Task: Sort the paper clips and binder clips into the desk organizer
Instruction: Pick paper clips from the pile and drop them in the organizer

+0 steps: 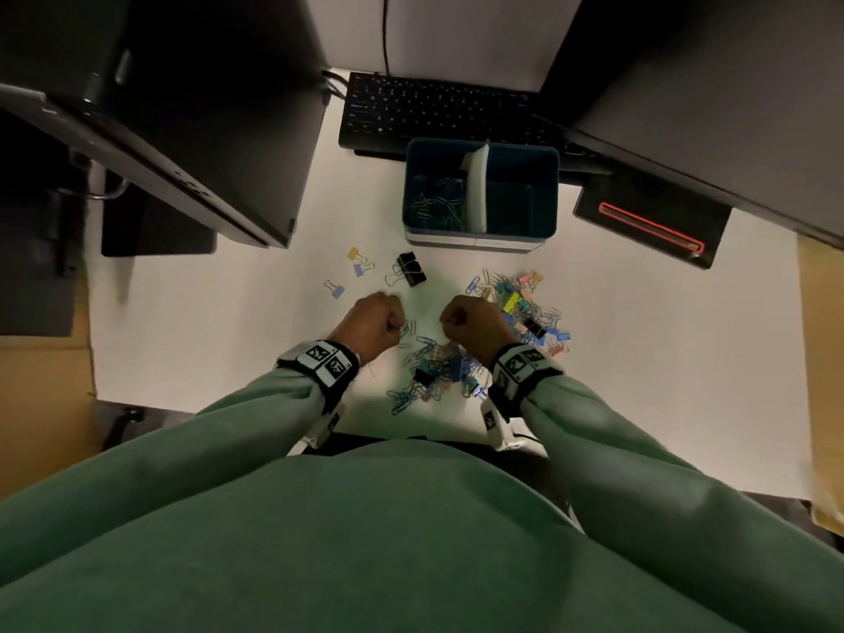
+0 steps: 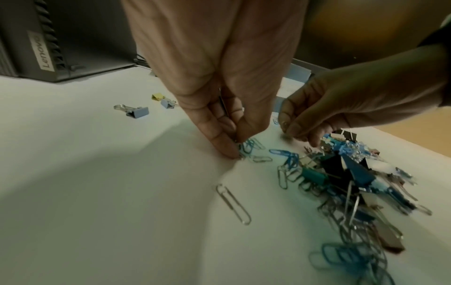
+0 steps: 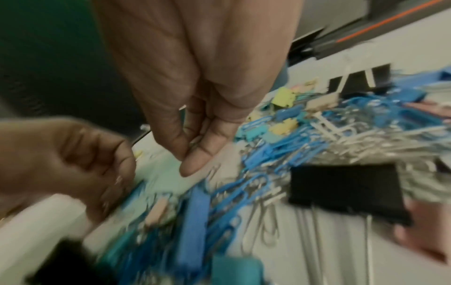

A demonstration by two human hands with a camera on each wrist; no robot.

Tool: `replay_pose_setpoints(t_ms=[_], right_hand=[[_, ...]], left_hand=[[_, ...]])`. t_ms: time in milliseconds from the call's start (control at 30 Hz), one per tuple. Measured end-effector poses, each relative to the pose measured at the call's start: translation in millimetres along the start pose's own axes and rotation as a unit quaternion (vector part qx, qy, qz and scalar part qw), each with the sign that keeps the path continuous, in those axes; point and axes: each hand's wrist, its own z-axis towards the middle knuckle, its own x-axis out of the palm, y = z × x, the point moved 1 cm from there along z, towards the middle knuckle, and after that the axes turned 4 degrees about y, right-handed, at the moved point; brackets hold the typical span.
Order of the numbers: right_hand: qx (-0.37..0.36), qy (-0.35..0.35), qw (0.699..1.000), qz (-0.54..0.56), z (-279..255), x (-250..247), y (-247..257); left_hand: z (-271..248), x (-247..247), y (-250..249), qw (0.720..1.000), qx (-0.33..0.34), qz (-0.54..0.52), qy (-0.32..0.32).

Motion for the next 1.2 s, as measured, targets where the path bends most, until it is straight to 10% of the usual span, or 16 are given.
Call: replay_pose_setpoints(t_ms=[267,467,600,733,1200], right_hand=[[-0.125,-0.155,0.964,0.177,-15.1,-101.2,72.4],[-0.117,-0.153,0.981,-0.020,37.3,-113.9,105.4],[-0.142,-0.160,0.967,-0.141,4.6,-82.7,71.8],[-0.072,0.044,0.961,-0.262,-43.7,-20.1,14.1],[-0.032,-0.001,0.994,-0.105,-50.6,-6.3,-25.4]], left_hand=[[-2.0,-83.7,-67.3,0.966,0.008,-0.226,-0.122],[33.8,-92.6,-81.5,0.981,0.041,-0.075,-0.174],[-7.6,-45.9,-51.6,0.998,0.031,-0.021,-0.041],[-33.4,20.6,-30.9,0.981,0.003,0.117,0.155],[-24.3,20.4,-13.2,0.995,0.027,-0.012,0.098]])
